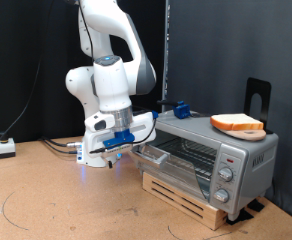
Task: Make a piece of toast with the oven
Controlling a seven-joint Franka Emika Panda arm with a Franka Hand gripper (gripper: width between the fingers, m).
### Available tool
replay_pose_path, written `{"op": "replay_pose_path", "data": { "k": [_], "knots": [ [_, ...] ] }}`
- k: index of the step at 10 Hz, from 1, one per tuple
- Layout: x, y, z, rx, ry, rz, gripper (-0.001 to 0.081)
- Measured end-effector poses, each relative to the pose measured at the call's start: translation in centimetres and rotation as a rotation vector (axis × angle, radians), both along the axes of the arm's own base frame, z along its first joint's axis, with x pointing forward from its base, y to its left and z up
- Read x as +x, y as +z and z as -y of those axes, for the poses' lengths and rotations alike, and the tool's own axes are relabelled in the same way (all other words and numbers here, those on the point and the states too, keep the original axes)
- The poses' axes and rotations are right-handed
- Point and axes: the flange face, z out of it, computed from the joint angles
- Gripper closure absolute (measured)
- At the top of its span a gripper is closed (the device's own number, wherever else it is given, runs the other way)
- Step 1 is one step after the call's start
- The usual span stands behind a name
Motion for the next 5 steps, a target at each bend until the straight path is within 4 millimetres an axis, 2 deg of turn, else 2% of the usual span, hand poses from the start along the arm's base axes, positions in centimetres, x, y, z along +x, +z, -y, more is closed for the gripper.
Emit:
{"op": "replay_pose_path", "data": {
  "k": [2, 5],
  "knots": [
    [0.2, 0.0, 0.1, 0.032, -0.01, 0.021, -0.0003],
    [1.3, 1.1, -0.2, 0.07, -0.017, 0.046, -0.0003]
  ]
}}
